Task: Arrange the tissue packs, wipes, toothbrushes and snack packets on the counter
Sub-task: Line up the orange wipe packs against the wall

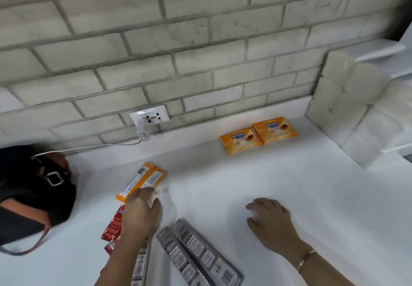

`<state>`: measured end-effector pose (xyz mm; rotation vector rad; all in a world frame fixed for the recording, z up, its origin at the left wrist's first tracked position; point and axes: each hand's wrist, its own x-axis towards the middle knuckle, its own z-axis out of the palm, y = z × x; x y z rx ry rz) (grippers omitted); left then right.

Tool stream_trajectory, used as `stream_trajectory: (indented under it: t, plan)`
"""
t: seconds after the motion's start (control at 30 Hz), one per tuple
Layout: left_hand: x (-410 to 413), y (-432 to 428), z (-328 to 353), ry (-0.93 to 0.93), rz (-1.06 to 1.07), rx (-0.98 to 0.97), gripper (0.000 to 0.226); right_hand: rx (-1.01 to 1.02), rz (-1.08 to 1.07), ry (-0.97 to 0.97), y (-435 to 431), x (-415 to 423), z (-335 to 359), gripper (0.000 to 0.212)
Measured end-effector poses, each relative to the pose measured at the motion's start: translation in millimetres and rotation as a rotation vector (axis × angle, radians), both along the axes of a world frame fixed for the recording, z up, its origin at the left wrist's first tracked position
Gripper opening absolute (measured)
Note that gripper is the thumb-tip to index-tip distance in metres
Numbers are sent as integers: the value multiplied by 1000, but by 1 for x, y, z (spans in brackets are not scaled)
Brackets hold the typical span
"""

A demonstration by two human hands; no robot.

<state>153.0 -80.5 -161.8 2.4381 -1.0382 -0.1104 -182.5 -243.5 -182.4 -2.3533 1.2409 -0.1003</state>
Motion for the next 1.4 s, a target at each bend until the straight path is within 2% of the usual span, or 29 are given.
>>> stream_trajectory:
  t: [0.1, 0.17, 0.27, 0.4, 0.53, 0.63, 0.7, 0.77, 0.83, 0.93, 1.0, 1.03, 1.07, 1.1, 1.2, 1.33, 1.4]
  plan:
    - [38, -11, -2, -63, 72, 243, 70, 101, 23, -144, -2, 8, 14, 27]
    - [55, -20, 0, -34, 86, 361, 85, 117, 40, -191, 0, 13, 19, 26]
    - [71, -29, -4, 47, 54, 407, 89, 126, 67, -233, 10, 15, 25, 27]
    - [80, -33, -6, 19, 22, 449, 87, 173, 72, -234, 16, 14, 33, 26]
    - [80, -31, -5, 78, -3, 402, 87, 209, 15, -252, 17, 10, 34, 24]
    - [66, -33, 2, 181, -16, 337, 100, 232, -8, -256, 25, 10, 36, 23]
    - [49, -36, 15, 360, 3, 176, 100, 242, -14, -258, 28, 10, 41, 23]
    - [26, -36, 31, 609, 48, -90, 99, 272, -33, -290, 29, 12, 48, 22]
    - [-1, -38, 44, 988, 30, -346, 94, 356, -89, -348, 32, 17, 58, 20]
    - [-50, -40, 54, 1663, -68, -638, 81, 492, -165, -452, 39, 26, 73, 16]
    - [-81, -43, 58, 1922, -91, -732, 84, 587, -196, -542, 44, 32, 81, 19]
    - [-95, -45, 58, 1966, -94, -767, 79, 642, -201, -597, 45, 35, 84, 31]
    - [-108, -46, 60, 1959, -72, -792, 68, 697, -205, -640, 46, 36, 85, 43]
    - [-122, -48, 63, 1926, -46, -807, 56, 749, -211, -677, 48, 37, 89, 45]
    - [-153, -51, 72, 1855, 14, -828, 36, 874, -242, -819, 53, 37, 96, 25]
    - [-177, -51, 74, 1779, 62, -829, 45, 943, -330, -1004, 51, 27, 105, 25]
    - [-183, -52, 72, 1704, 21, -835, 47, 953, -371, -1081, 48, 22, 105, 25]
